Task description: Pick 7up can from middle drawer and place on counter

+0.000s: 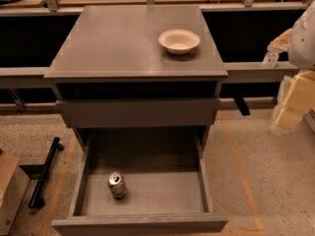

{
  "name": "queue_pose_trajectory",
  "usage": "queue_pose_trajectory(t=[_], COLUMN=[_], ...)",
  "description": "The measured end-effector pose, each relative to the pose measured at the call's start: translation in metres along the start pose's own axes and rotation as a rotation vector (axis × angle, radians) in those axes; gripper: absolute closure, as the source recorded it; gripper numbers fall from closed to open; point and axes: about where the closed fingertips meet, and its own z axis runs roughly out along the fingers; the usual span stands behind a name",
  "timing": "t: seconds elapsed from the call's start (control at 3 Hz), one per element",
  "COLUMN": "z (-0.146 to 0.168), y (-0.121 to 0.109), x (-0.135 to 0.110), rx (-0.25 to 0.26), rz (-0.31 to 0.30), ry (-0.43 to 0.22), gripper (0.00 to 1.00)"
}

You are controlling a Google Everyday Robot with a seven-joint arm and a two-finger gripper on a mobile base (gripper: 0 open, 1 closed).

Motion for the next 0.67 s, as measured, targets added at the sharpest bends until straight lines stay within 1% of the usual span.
queue_pose_trajectory(t=[0.33, 0.67], z=[0.000, 0.019], y=[0.000, 0.002], x=[0.000, -0.008], rx=[0.000, -0.019], rz=[0.000, -0.005], ry=[0.000, -0.078], gripper=[0.00, 0.00])
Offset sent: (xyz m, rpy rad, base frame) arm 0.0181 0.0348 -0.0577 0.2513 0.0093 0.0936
